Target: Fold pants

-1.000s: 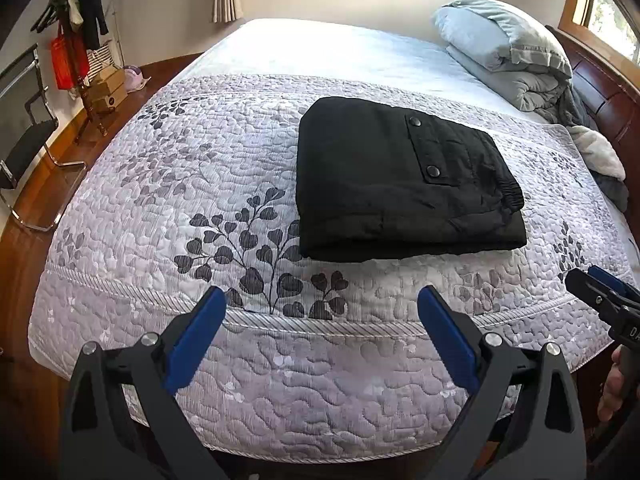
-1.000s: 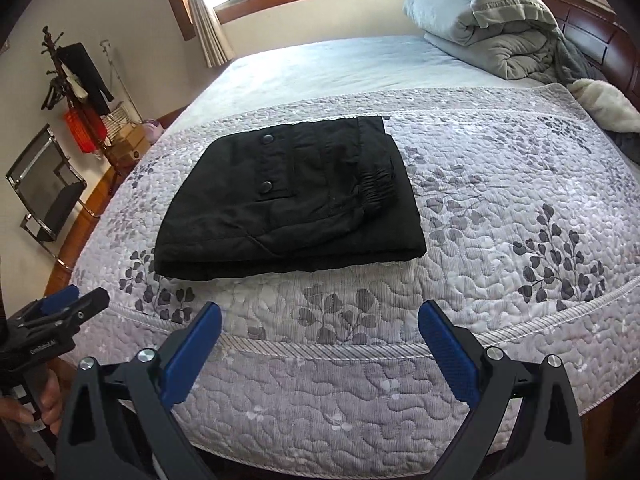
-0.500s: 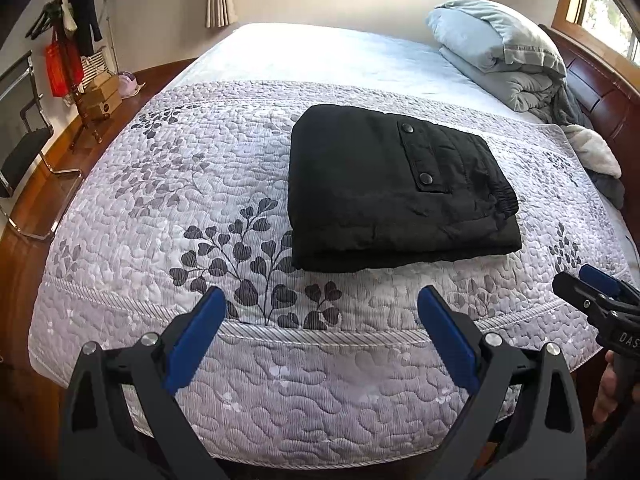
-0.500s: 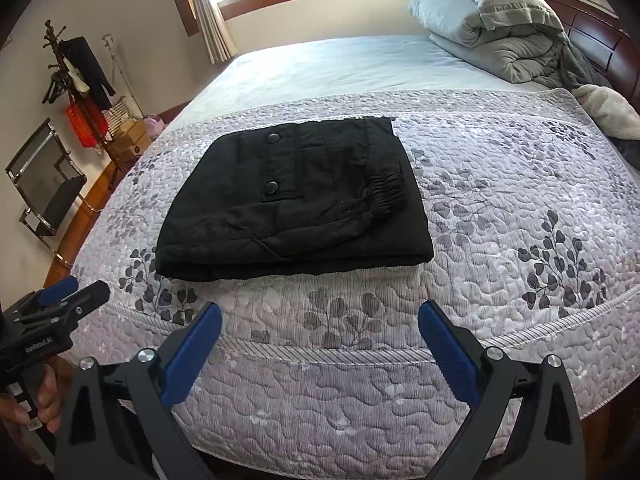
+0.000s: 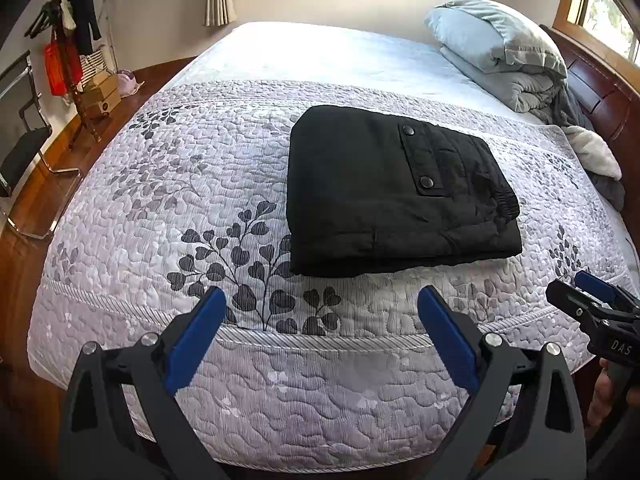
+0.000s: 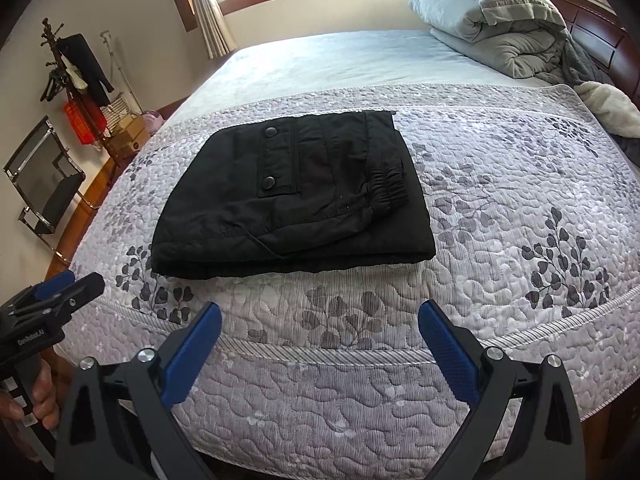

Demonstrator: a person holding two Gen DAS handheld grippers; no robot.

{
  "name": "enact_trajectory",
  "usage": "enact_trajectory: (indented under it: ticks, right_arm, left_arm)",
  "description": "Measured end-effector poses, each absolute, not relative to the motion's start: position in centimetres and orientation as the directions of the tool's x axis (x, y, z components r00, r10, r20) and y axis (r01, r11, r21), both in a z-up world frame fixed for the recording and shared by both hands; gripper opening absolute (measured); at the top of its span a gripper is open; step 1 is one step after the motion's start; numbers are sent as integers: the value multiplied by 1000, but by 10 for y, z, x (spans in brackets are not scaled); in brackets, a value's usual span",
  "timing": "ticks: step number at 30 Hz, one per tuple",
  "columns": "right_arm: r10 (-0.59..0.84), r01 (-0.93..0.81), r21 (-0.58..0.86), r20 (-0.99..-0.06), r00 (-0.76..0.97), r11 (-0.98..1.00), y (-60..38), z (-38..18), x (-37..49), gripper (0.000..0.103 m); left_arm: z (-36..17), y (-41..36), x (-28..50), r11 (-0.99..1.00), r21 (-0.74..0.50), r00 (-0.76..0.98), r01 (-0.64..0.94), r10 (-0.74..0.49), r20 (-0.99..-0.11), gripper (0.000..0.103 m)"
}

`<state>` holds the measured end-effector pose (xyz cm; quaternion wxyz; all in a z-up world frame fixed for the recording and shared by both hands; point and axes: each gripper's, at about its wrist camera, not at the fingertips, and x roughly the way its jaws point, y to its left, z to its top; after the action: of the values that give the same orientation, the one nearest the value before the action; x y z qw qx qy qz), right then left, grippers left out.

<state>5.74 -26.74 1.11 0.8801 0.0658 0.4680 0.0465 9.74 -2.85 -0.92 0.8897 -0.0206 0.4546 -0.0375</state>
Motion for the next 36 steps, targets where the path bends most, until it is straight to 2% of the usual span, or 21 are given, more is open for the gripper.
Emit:
enact_trajectory:
  ticks: [36]
  right_arm:
    - [132,10,161,-842,523,987,-274,-3,61,99]
  left_arm:
    - [-13,-45,99,995,-1,564,101,-58,-824,96]
